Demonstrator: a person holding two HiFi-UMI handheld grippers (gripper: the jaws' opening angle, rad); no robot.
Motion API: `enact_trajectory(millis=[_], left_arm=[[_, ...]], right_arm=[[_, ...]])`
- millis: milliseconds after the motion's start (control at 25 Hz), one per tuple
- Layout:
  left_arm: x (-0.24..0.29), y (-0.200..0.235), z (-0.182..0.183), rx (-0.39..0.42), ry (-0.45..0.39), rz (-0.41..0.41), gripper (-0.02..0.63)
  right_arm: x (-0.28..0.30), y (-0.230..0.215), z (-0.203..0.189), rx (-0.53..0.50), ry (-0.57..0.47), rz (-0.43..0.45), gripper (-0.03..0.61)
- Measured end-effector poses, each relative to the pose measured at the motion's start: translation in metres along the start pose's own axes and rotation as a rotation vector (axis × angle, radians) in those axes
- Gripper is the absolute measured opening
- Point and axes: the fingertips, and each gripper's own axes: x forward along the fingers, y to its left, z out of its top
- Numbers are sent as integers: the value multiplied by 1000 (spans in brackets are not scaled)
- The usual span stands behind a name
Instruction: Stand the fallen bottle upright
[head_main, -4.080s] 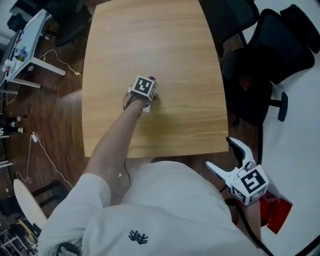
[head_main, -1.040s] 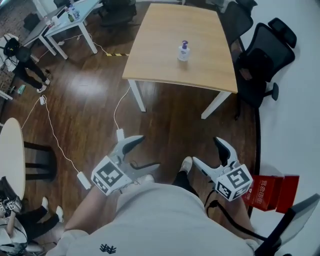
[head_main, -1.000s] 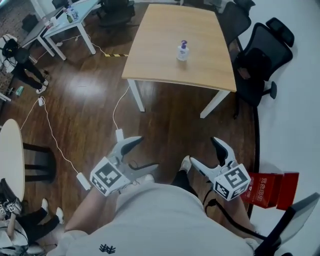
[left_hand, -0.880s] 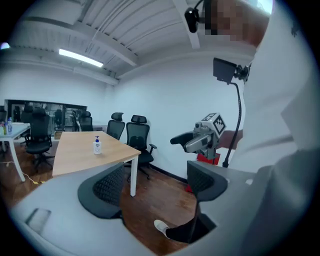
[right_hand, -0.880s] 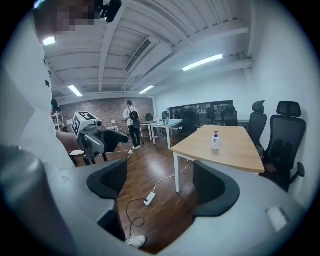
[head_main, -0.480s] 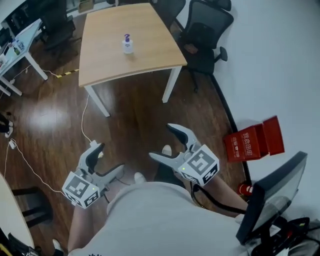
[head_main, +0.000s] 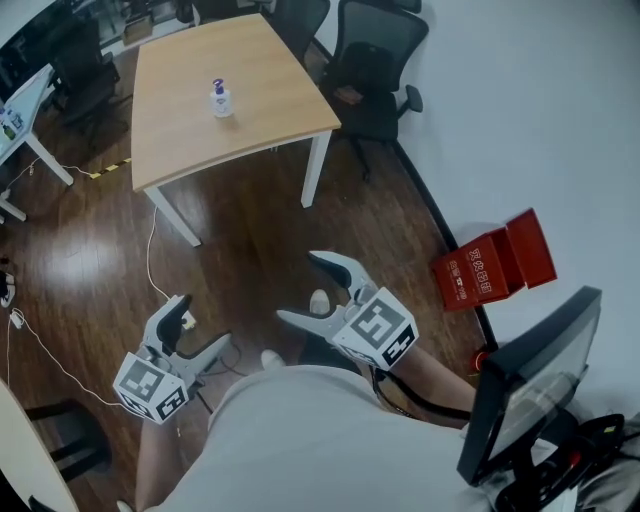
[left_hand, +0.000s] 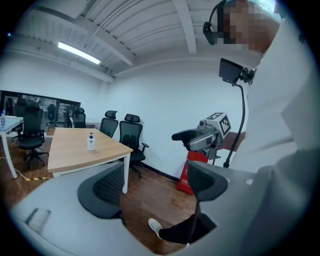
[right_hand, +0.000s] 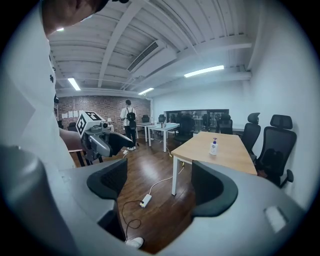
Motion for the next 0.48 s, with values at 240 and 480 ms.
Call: enact_trajectory(millis=[240, 480], left_arm=[[4, 6, -6, -20, 16, 6, 390], [22, 12, 1, -22, 24, 6, 390]], right_arm=[[3, -5, 3, 6, 9, 7, 409], [5, -27, 3, 16, 11, 11, 408]])
